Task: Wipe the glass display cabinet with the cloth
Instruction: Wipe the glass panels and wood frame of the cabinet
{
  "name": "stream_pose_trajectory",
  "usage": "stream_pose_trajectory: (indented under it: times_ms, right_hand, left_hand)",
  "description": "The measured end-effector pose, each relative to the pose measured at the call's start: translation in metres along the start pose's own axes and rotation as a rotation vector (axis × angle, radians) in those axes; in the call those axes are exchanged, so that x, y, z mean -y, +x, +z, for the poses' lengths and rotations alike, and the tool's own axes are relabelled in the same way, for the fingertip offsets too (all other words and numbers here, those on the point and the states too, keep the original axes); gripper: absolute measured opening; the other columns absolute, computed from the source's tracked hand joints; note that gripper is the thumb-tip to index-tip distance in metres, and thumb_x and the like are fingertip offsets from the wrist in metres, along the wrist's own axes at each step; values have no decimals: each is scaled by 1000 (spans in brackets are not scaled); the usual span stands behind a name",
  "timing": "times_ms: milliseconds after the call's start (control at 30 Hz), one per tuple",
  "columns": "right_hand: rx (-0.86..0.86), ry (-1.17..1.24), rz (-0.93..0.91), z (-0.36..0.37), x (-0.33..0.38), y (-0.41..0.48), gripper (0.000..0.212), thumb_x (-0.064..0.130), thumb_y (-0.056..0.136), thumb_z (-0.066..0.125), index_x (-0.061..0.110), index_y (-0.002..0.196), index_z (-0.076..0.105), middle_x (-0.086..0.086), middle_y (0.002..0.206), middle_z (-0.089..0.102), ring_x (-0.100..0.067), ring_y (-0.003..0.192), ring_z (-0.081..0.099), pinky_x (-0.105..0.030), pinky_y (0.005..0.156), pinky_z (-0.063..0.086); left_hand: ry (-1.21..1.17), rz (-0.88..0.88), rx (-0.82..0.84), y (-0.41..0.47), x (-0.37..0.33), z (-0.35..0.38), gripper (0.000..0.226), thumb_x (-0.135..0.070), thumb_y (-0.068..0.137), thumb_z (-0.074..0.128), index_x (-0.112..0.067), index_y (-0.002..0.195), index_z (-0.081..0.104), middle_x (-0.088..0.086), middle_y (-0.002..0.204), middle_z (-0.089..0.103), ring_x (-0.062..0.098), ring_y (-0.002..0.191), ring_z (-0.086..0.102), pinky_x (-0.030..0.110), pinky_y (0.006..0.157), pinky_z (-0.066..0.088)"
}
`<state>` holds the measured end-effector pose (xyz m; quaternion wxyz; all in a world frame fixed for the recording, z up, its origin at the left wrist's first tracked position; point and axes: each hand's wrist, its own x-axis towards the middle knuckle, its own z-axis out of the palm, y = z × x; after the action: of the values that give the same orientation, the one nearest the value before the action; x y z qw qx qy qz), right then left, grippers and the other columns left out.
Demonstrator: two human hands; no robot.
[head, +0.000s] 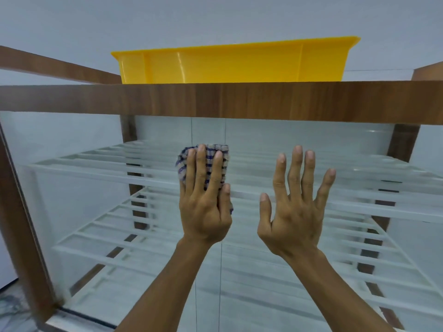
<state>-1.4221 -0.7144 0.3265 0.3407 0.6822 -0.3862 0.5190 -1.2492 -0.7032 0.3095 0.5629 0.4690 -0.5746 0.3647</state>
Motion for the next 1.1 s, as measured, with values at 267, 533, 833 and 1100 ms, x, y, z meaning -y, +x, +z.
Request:
stream_pose_trajectory:
  times_ms: [267, 533, 833, 1100]
  right_hand:
    - [-8, 85, -38, -6, -6, -2, 68, 24, 95, 52, 2, 156, 32, -19, 167, 16, -35, 157, 9, -59, 125, 0]
    - [17, 11, -81, -34, -81, -28, 58, 27, 100, 48, 16, 156, 35, -18, 166, 22, -35, 157, 13, -60, 125, 5]
    - [-41, -102, 8, -82, -198, -41, 54, 26, 105, 34, 13, 157, 29, -24, 164, 21, -39, 155, 15, -64, 124, 10]
    - [-23, -163, 48, -120, -269, -48, 56, 31, 103, 35, 19, 157, 33, -16, 167, 21, -35, 157, 14, -65, 124, 8]
  left_hand:
    - [3, 146, 115, -32, -28, 12, 56, -29, 107, 37, -13, 159, 25, 15, 168, 21, 31, 159, 13, 67, 117, 30]
    - [-32, 39, 52, -30, -86, 36, 59, -28, 106, 40, -12, 160, 24, 17, 167, 20, 33, 158, 11, 68, 120, 23]
    - [-45, 122, 97, -24, -195, 74, 55, -30, 109, 35, -16, 161, 26, 11, 170, 14, 32, 158, 14, 57, 127, 8]
    - [-42, 215, 129, -20, -301, 113, 57, -30, 107, 37, -15, 162, 28, 13, 171, 16, 30, 159, 10, 54, 128, 4]
